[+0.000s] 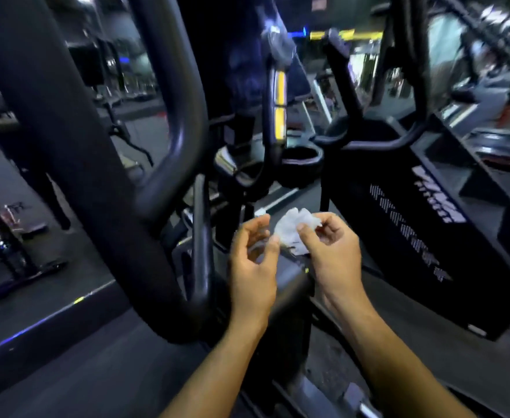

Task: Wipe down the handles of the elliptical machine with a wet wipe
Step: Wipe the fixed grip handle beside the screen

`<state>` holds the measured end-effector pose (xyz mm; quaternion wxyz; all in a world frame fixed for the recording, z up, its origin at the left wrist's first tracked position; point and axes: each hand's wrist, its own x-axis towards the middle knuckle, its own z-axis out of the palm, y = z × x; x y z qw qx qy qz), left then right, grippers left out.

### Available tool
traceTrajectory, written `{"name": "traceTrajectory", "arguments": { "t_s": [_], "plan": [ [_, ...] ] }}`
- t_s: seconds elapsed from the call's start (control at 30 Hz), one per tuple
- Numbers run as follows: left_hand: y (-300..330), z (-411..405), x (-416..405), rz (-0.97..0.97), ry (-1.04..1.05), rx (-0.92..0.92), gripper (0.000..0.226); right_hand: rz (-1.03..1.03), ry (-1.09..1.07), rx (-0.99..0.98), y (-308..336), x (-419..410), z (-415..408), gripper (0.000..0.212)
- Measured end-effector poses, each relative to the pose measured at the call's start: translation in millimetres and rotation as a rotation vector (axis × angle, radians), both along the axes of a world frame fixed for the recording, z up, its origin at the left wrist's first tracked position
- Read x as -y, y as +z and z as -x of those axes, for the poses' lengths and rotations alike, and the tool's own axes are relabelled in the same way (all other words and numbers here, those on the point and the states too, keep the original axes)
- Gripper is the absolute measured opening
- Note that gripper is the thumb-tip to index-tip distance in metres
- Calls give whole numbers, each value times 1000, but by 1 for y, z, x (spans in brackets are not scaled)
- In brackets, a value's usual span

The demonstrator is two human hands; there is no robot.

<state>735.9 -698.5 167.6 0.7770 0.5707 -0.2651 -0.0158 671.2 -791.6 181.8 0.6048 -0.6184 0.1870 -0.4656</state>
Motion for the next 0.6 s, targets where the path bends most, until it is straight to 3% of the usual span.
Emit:
{"name": "traceTrajectory", "arguments": {
  "t_s": [0.2, 0.43, 0.6],
  "plan": [
    [83, -13, 45, 24, 228, 274, 55, 303, -124, 122, 95, 46, -12, 15],
    [148, -28, 96, -41, 269, 201, 74, 323, -18, 232, 127, 77, -7, 24],
    [186, -72, 110, -292, 198, 159, 94, 397, -19, 197, 126, 100, -12, 31]
  ]
}}
